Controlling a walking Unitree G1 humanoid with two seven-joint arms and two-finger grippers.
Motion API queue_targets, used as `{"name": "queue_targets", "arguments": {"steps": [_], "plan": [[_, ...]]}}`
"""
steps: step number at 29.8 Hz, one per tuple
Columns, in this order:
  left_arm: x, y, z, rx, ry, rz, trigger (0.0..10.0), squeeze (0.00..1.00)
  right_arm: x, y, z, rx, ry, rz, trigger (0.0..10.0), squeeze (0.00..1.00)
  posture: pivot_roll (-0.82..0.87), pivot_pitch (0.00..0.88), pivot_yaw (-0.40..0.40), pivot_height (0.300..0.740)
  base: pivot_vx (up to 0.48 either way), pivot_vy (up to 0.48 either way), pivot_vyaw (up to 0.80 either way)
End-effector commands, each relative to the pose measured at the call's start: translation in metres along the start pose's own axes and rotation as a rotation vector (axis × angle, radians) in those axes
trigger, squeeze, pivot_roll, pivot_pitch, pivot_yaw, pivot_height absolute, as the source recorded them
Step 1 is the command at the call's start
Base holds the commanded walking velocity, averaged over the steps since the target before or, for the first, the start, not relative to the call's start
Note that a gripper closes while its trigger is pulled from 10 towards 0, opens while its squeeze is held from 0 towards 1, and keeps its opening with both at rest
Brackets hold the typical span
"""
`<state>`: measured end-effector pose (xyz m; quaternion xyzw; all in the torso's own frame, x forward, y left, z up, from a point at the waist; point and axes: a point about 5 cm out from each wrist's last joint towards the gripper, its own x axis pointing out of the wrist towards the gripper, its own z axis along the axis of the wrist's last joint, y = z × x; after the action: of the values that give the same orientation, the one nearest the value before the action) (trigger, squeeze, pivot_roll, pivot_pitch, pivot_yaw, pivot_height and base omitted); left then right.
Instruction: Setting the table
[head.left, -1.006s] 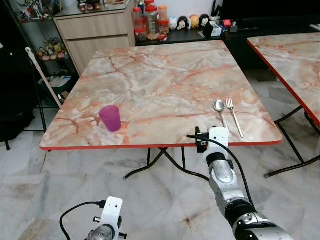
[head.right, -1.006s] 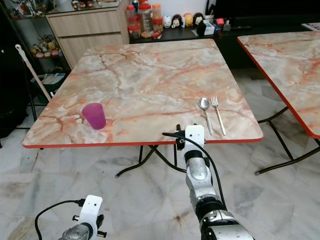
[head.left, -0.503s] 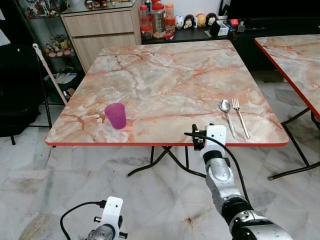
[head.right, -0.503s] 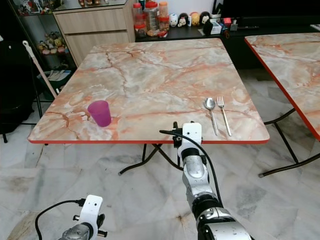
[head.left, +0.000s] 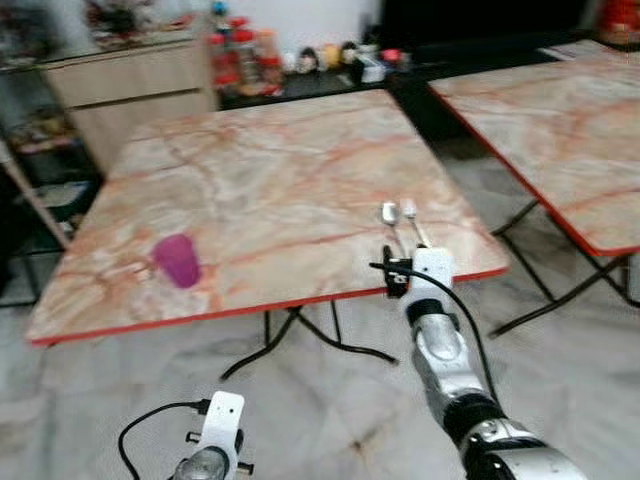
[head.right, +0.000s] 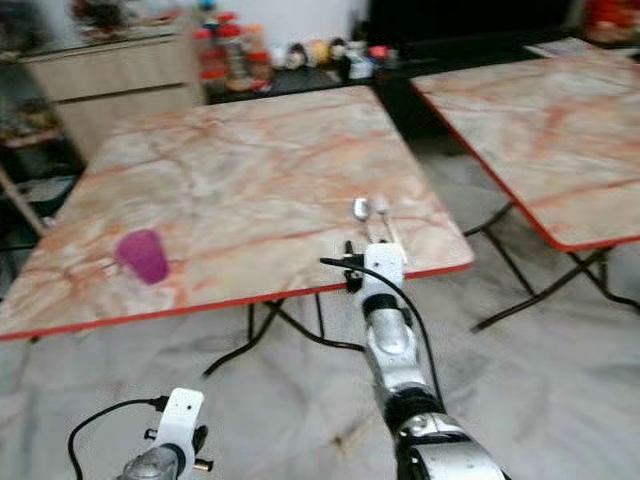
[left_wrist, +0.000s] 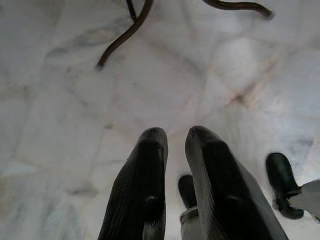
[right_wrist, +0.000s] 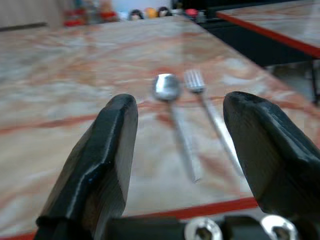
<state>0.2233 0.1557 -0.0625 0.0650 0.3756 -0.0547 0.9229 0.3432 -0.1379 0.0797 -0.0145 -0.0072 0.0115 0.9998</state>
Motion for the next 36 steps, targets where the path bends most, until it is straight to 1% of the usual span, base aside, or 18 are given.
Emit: {"name": "queue_targets", "arguments": {"steps": [1,12,19,22,36], "plan": [[-0.0021,0.0080,-0.0073,-0.006,0.027,0.027,10.0,0.00,0.0040,0.0167,0.0071,0.013,-0.022,0.046,10.0,0.00,-0.06,0.000,0.076,0.740,0.255,0.000,0.00],[-0.0020,0.0078,-0.0071,-0.014,0.027,0.029,10.0,0.00,0.0060,0.0188,0.0087,0.026,-0.018,0.057,10.0,0.00,-0.06,0.000,0.075,0.740,0.251,0.000,0.00],[-0.0019,0.0078,-0.0070,-0.014,0.027,0.029,10.0,0.00,0.0065,0.0201,0.0099,0.027,-0.024,0.063,10.0,0.00,-0.06,0.000,0.075,0.740,0.255,0.000,-0.61],[-0.0019,0.0080,-0.0067,-0.017,0.025,0.032,10.0,0.00,0.0061,0.0207,0.0108,0.018,-0.038,0.070,10.0,0.00,-0.05,0.000,0.072,0.740,0.252,0.000,0.00],[-0.0019,0.0081,-0.0066,-0.017,0.025,0.032,10.0,0.00,0.0041,0.0200,0.0079,0.016,-0.032,0.071,10.0,0.00,-0.05,0.000,0.073,0.740,0.251,0.000,0.00]]}}
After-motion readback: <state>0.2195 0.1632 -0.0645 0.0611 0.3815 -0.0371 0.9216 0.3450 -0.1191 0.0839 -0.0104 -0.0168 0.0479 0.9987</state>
